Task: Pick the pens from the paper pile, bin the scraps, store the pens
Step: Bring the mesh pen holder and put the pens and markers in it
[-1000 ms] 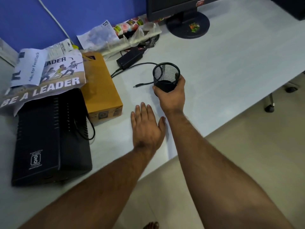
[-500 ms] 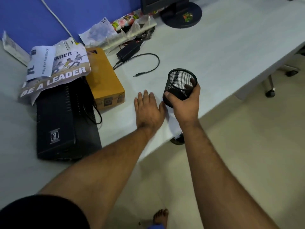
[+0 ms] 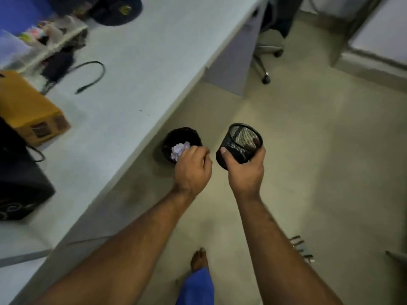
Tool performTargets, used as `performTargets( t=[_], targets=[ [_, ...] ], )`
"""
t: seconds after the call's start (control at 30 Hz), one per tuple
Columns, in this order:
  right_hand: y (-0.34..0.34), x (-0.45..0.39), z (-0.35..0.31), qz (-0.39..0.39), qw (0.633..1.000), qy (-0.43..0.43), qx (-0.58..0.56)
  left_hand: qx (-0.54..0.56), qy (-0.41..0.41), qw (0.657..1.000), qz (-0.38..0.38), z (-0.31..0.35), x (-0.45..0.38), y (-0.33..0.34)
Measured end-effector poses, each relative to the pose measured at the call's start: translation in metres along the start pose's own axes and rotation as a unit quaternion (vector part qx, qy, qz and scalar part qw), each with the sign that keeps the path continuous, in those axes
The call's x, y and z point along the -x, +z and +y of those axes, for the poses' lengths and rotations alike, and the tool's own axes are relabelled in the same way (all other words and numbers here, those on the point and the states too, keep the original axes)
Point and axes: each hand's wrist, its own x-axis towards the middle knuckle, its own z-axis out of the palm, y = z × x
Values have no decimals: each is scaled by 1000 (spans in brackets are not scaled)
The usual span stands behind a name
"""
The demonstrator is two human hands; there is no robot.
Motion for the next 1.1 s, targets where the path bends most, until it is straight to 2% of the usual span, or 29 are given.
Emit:
performTargets(
  t=[0.13, 0.23, 0.3, 0.47, 0.57, 0.7, 0.93, 1.1],
  targets=[
    [-70, 9, 63, 62, 996, 61, -2, 72, -54, 993, -77, 46, 39, 56],
    [-141, 26, 128, 128, 984, 122, 20, 126, -74, 974, -170, 92, 82, 114],
    [-171, 36, 166, 145, 977, 152, 29, 154, -109, 959, -211, 111, 110, 144],
    [-236, 51, 255, 191, 960, 206, 14, 170, -105, 922, -331, 157, 179, 228],
    [-267, 57, 319, 246, 932, 264, -1, 151, -110, 901, -391, 176, 213, 287],
    [-304, 64, 400, 297, 902, 313, -6, 116, -78, 873, -468, 195, 251, 364],
    [-355, 58, 556, 376, 862, 339, -7, 63, -4, 830, -554, 211, 331, 516],
    [-372, 40, 652, 462, 814, 352, 11, 10, 95, 815, -571, 199, 385, 600]
  ],
)
